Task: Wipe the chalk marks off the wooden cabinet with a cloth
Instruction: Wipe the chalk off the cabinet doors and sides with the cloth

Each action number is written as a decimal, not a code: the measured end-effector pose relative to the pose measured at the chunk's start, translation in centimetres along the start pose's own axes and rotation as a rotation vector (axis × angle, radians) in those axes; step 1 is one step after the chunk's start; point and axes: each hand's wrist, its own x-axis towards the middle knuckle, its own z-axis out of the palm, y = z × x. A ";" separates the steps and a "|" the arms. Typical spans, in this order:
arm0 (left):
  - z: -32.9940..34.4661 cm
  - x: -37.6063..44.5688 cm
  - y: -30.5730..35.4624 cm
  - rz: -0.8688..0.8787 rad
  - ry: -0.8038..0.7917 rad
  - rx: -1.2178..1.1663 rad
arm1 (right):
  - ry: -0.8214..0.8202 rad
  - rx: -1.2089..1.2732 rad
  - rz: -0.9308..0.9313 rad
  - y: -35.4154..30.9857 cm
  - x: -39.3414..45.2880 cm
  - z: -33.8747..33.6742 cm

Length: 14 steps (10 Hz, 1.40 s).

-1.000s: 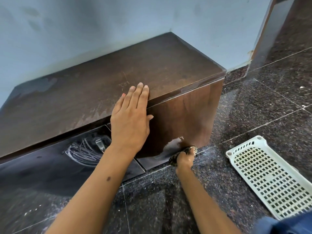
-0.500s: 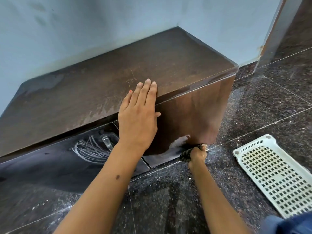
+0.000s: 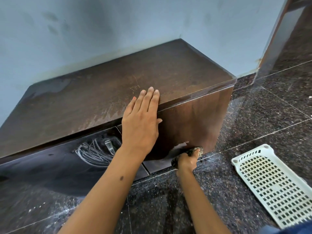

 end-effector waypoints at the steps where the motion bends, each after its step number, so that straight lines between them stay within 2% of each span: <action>1: 0.0 0.0 0.0 0.002 -0.006 -0.006 | 0.054 0.036 -0.176 -2.0 -3.1 0.3; 2: -0.1 0.0 0.0 -0.004 -0.006 -0.009 | 0.050 0.057 -0.417 -2.8 -7.7 1.3; 3: -0.1 0.0 0.0 -0.002 -0.013 -0.012 | 0.055 0.101 -0.440 -2.6 -8.7 1.6; 4: -0.1 0.0 0.0 -0.003 -0.025 -0.013 | 0.031 0.066 -0.325 -2.0 -6.4 1.2; 5: -0.3 0.1 0.0 -0.012 -0.052 -0.013 | -0.034 0.043 -0.089 -1.2 -2.5 -0.2; 6: -0.4 0.0 0.1 -0.017 -0.089 -0.018 | -0.047 0.117 0.039 -1.0 -1.0 -0.9; 7: -0.3 0.1 0.1 -0.016 -0.083 -0.012 | 0.011 0.071 -0.181 -1.7 -4.5 0.7; 8: -0.4 0.0 0.1 -0.017 -0.083 -0.022 | -0.082 0.068 -0.308 -1.6 -10.0 2.4; 9: -0.5 0.0 0.1 -0.020 -0.083 -0.030 | -0.123 0.112 -0.263 -1.0 -10.8 2.9; 10: -0.7 0.1 0.2 -0.019 -0.094 -0.027 | -0.134 0.077 -0.133 0.2 -6.9 2.4; 11: -1.1 0.1 0.1 -0.013 -0.151 -0.025 | -0.192 0.172 0.143 1.7 -2.2 1.7; 12: -1.7 0.3 -0.5 0.065 -0.216 -0.024 | -0.165 0.123 0.170 2.0 -2.1 2.2; 13: -2.3 -0.6 -1.9 0.032 -0.262 0.022 | -0.165 0.084 0.027 0.7 -6.9 3.8; 14: -2.6 -2.0 -3.1 -0.069 -0.277 0.097 | -0.208 0.125 0.038 0.1 -9.1 5.3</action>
